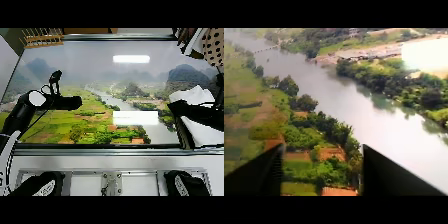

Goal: Fold the clothes and pants, and hang the long-sleeved shirts on hangers.

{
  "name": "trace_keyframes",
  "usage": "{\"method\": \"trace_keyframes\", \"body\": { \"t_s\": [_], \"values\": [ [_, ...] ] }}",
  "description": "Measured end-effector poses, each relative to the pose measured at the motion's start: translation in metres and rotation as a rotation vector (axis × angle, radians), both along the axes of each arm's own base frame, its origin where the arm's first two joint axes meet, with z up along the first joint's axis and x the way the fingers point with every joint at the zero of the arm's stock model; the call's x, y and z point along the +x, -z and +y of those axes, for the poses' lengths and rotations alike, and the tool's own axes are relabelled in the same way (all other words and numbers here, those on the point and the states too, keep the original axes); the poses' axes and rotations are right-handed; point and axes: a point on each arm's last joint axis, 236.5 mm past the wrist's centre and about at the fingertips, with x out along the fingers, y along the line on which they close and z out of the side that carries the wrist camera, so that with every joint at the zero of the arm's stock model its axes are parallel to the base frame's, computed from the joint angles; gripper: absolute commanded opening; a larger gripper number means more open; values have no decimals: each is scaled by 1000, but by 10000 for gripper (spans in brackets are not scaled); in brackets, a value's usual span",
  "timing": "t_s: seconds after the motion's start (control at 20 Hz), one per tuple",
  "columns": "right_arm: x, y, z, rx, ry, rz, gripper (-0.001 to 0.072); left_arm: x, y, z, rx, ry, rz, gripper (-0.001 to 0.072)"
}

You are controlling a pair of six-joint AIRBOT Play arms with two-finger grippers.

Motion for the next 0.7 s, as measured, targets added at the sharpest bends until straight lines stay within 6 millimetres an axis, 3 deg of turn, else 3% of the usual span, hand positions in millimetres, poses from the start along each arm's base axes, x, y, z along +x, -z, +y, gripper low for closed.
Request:
{"method": "trace_keyframes", "body": {
  "t_s": [0.05,0.7],
  "values": [
    [0,1,4,5,-12,3,23,0,0,0,0,0,0,10],
    [-1,3,14,15,-47,13,20,0,0,0,1,1,0,10]
  ]
}}
